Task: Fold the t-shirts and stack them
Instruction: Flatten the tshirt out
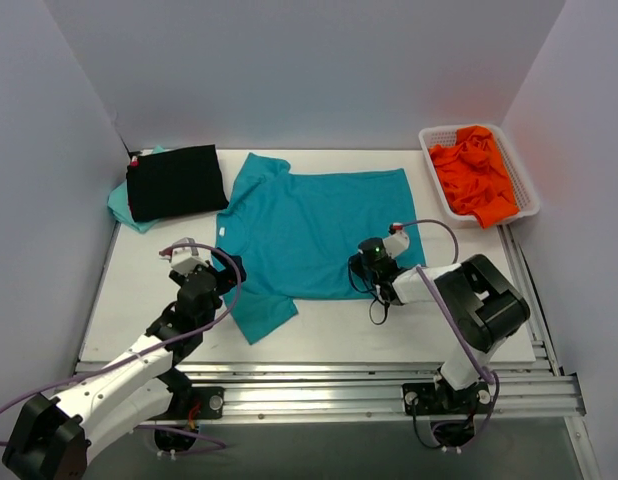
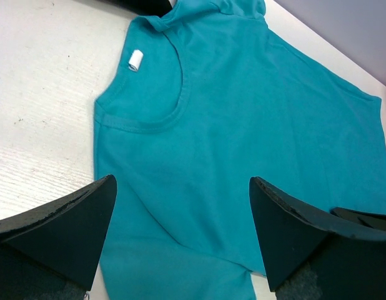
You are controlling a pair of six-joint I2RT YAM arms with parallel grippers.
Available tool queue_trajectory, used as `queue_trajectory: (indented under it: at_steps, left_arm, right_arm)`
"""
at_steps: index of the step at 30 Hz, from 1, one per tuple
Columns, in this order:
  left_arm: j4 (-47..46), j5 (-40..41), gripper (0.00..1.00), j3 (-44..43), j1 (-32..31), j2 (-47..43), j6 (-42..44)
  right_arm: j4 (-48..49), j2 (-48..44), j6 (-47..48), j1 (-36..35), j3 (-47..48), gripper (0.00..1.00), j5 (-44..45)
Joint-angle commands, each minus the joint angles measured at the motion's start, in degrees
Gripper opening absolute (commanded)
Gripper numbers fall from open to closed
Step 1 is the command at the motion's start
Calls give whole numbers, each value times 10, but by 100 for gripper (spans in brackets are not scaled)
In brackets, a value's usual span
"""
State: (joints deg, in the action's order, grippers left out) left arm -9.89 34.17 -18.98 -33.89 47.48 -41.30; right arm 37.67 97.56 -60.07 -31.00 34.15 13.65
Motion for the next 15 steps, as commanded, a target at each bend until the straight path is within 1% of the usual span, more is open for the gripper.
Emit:
queue_trajectory:
  at_steps: [1, 5, 10, 13, 15]
  left_arm:
    - [-22, 5, 96, 0, 4, 1, 7]
    - [-16, 4, 96, -6, 3, 12, 7]
    - [-28, 3, 96, 0, 4, 10, 8]
    - [-23, 3, 96, -4, 4, 16, 10]
    - [-20, 3, 96, -7, 3, 16, 10]
  right_arm:
    - [-96, -11, -1, 16, -20, 0, 39]
    - [-120, -11, -4, 26, -22, 0, 46]
    - [-95, -8, 3, 27, -31, 0, 31]
    - [-110, -14, -1, 23, -27, 0, 37]
    - [-142, -32, -14, 19, -28, 0, 58]
